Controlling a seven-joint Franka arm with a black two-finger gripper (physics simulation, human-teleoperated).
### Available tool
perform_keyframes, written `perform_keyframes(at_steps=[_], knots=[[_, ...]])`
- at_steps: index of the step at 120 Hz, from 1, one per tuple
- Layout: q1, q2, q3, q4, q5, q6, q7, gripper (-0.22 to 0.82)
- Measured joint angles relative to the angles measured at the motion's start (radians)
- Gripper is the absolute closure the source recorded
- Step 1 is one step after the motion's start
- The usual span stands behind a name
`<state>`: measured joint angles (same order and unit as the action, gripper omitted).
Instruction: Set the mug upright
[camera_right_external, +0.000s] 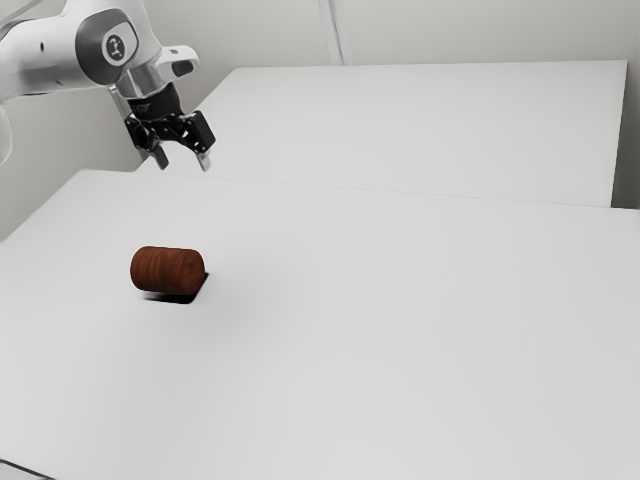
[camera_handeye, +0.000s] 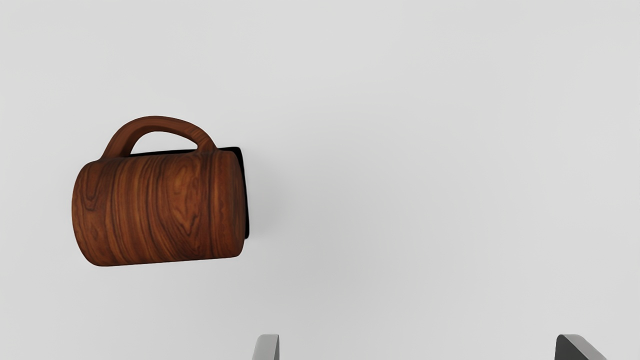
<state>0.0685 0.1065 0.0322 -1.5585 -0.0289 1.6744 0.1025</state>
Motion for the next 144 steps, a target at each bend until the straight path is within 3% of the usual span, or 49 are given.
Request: perform_keyframes(at_steps=[44,63,76,111,144], knots=[[-0.004,-0.001,0.017,0.002,-0.013,-0.02,0.008,0.0],[0.012,0.004,0.185,0.003,-0.184,-0.072,0.052,0.0],[0.117,0.025,0.223,0.003,-0.317,-0.114,0.113,0.0],[0.379,0.22,0.228,0.02,-0.625,-0.215,0.351,0.0],[0.483,0.484,0.226,0.137,-0.78,-0.274,0.566,0.0]])
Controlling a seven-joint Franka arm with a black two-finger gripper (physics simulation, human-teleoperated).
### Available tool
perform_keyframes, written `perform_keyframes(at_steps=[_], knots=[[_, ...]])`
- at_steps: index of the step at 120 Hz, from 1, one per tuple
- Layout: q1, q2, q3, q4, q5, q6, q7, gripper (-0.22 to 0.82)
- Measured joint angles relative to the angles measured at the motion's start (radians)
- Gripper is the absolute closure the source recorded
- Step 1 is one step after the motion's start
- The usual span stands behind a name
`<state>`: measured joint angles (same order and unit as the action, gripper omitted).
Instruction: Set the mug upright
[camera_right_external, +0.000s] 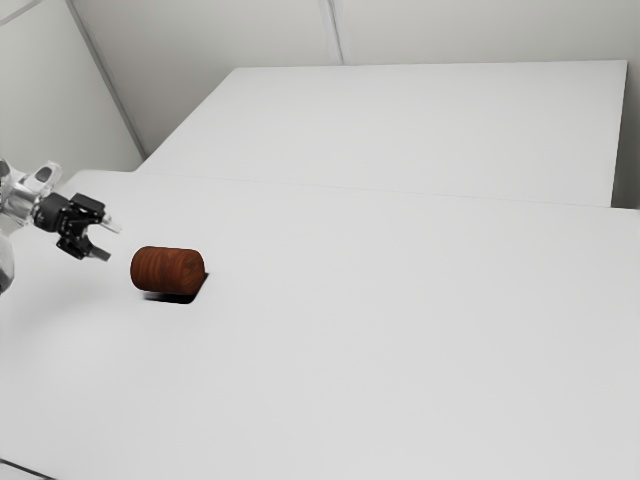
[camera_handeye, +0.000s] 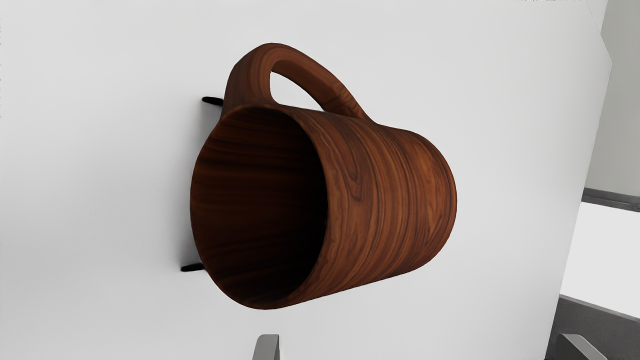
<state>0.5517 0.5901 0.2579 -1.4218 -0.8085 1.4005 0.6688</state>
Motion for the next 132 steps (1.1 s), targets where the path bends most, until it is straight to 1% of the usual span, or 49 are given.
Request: perform_keyframes(at_steps=[11,33,51,74,76,79,93,102,113,123,132], knots=[[0.007,0.08,0.0,0.038,-0.059,-0.009,0.056,0.0],[0.016,0.137,-0.005,0.043,-0.198,-0.022,0.146,0.0],[0.015,0.151,-0.011,0.02,-0.261,-0.042,0.199,0.0],[0.011,0.153,-0.013,-0.018,-0.275,-0.095,0.246,0.0],[0.012,0.153,-0.013,-0.019,-0.274,-0.098,0.249,0.02],[0.012,0.152,-0.013,-0.02,-0.274,-0.102,0.254,0.08],[0.011,0.151,-0.013,-0.025,-0.272,-0.114,0.275,0.4],[0.009,0.15,-0.013,-0.043,-0.272,-0.12,0.286,0.54],[0.008,0.144,-0.014,-0.05,-0.279,-0.125,0.298,0.64],[0.004,0.127,-0.014,-0.055,-0.283,-0.13,0.307,0.7],[-0.005,0.083,-0.014,-0.086,-0.282,-0.132,0.315,0.73]])
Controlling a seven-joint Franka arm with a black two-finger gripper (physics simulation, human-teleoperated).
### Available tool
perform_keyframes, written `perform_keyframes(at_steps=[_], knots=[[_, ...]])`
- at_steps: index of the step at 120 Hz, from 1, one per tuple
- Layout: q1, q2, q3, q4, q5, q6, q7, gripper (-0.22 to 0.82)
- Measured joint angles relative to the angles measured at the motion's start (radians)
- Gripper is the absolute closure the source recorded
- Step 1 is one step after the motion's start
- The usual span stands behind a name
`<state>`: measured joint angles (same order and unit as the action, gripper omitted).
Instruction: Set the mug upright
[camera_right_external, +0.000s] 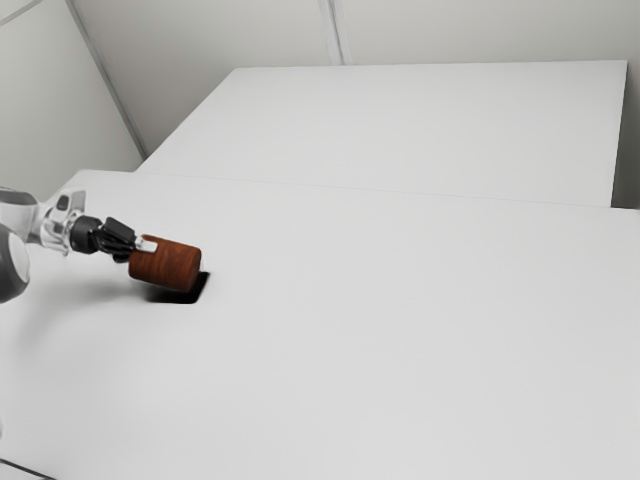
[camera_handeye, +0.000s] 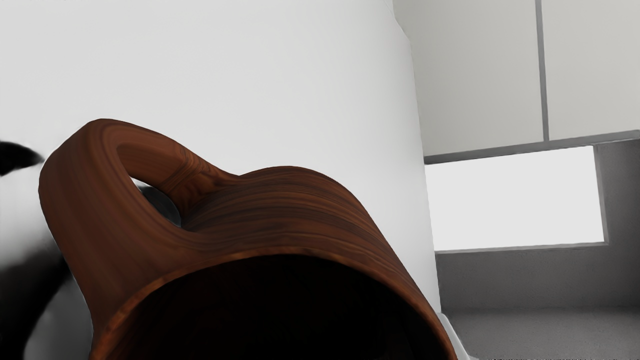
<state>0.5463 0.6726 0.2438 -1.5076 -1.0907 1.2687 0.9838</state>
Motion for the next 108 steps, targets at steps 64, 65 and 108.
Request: perform_keyframes(at_steps=[64,65,108], knots=[[-0.35,-0.447,-0.012,-0.232,0.542,0.317,-0.102,0.78],[-0.353,-0.453,-0.018,-0.236,0.556,0.326,-0.108,0.78],[-0.395,-0.601,-0.238,-0.509,0.952,0.738,-0.384,0.78]])
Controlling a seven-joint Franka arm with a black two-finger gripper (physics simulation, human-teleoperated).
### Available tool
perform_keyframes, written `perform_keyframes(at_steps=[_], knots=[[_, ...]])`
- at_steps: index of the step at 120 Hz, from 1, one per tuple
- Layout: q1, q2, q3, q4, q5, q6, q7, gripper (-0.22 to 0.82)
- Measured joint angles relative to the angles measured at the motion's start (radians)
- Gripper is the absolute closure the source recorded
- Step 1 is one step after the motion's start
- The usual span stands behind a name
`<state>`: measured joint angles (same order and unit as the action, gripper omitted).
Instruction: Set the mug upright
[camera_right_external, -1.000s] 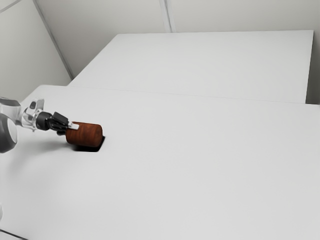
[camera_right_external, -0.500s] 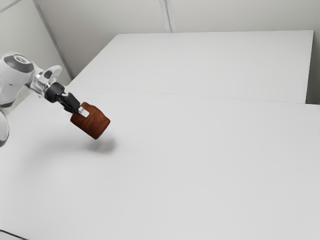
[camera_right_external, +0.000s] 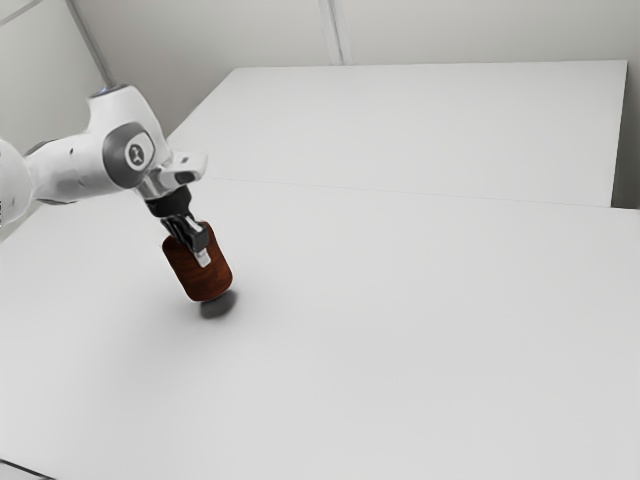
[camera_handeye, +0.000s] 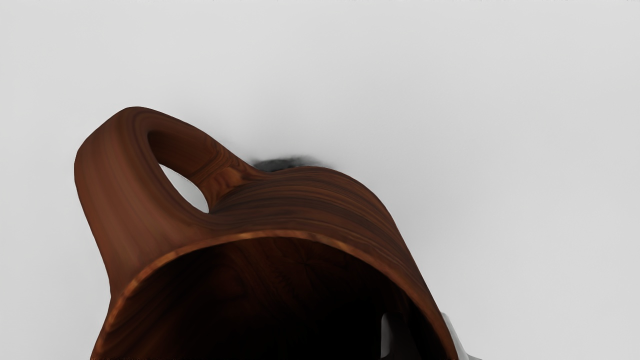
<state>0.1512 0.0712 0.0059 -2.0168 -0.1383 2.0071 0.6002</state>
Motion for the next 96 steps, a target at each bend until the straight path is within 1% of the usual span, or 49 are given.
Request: perform_keyframes(at_steps=[18,32,38,42,57,66,80,96], knots=[[-0.015,0.005,-0.009,-0.082,0.044,0.148,-0.114,0.78],[-0.005,0.014,-0.01,-0.11,0.055,0.213,-0.186,0.76],[-0.003,0.018,-0.016,-0.117,0.056,0.232,-0.212,0.74],[-0.003,0.021,-0.022,-0.121,0.055,0.242,-0.227,0.69],[-0.022,0.025,-0.037,-0.126,0.052,0.272,-0.277,0.41],[-0.023,0.016,-0.038,-0.125,0.051,0.281,-0.302,0.29],[-0.018,-0.024,-0.039,-0.106,0.051,0.272,-0.333,0.17],[-0.014,-0.027,-0.038,0.006,0.05,0.195,-0.359,0.09]])
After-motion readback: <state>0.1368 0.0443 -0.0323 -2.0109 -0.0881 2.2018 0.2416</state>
